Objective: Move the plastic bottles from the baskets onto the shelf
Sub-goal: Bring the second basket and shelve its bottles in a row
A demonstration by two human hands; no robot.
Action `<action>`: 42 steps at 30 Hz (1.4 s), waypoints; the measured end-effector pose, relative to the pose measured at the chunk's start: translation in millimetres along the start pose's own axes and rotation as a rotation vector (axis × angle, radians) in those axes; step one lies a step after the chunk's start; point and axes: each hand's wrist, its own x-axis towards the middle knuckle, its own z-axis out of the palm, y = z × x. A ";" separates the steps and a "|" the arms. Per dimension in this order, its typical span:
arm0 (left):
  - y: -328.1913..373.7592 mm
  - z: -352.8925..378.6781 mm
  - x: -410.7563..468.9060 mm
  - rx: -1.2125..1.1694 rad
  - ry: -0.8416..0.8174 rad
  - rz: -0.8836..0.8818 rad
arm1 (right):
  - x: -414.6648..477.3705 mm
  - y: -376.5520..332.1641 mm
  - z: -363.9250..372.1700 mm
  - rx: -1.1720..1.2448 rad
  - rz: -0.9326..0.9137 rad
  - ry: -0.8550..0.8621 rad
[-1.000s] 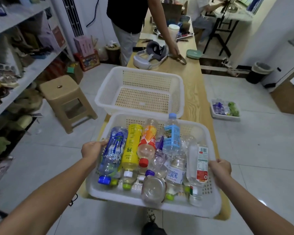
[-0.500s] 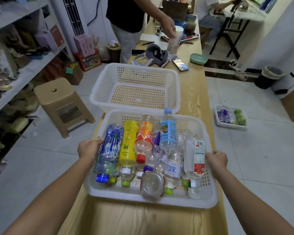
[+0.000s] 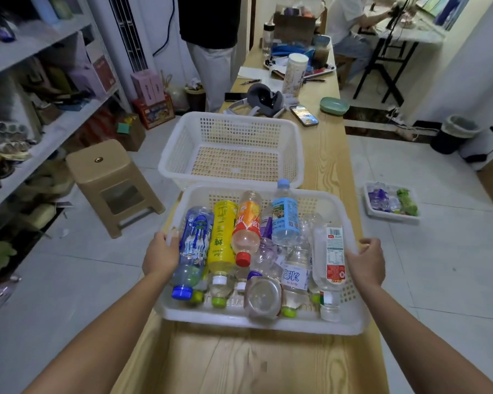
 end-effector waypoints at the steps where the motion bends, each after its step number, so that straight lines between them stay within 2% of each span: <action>1: -1.6 -0.6 -3.2 0.031 0.013 0.010 | -6.3 1.4 0.7 -0.031 -0.061 0.047; 4: -6.7 -5.7 -14.6 0.126 0.022 0.062 | -30.6 9.6 0.7 -0.124 -0.247 0.170; 7: -13.0 -13.4 -21.4 0.216 0.019 0.199 | -54.7 22.6 1.7 -0.245 -0.489 0.262; 11: -17.2 -28.3 -24.3 0.350 0.036 0.434 | -96.9 31.4 12.9 -0.366 -0.798 0.212; 13: -17.5 -35.0 -27.6 0.383 0.019 0.556 | -119.1 28.5 19.9 -0.339 -0.871 0.131; 15: -19.5 -39.5 -28.9 0.388 -0.024 0.670 | -136.2 21.0 25.9 -0.294 -0.862 0.044; 18: -25.6 -42.2 -27.7 0.523 -0.137 0.818 | -150.8 8.1 32.0 -0.257 -0.801 -0.045; 23: -25.3 -45.9 -25.3 0.672 -0.232 0.924 | -153.5 -9.5 31.1 -0.376 -0.711 -0.129; 27: -13.7 -53.0 -20.2 0.810 -0.347 0.908 | -150.2 -26.4 31.2 -0.503 -0.672 -0.368; 31: -13.0 -47.3 -21.4 0.865 -0.465 0.888 | -153.8 -38.9 27.8 -0.224 -0.542 -0.637; 35: -12.6 -42.8 -22.1 0.922 -0.441 0.892 | -155.9 -43.4 18.6 -0.085 -0.437 -0.858; 38: -8.0 -42.0 -26.2 0.994 -0.394 0.921 | -158.8 -40.2 22.2 -0.039 -0.425 -0.835; 42: -10.8 -41.7 -30.4 1.056 -0.329 0.984 | -170.7 -30.5 33.3 0.069 -0.393 -0.607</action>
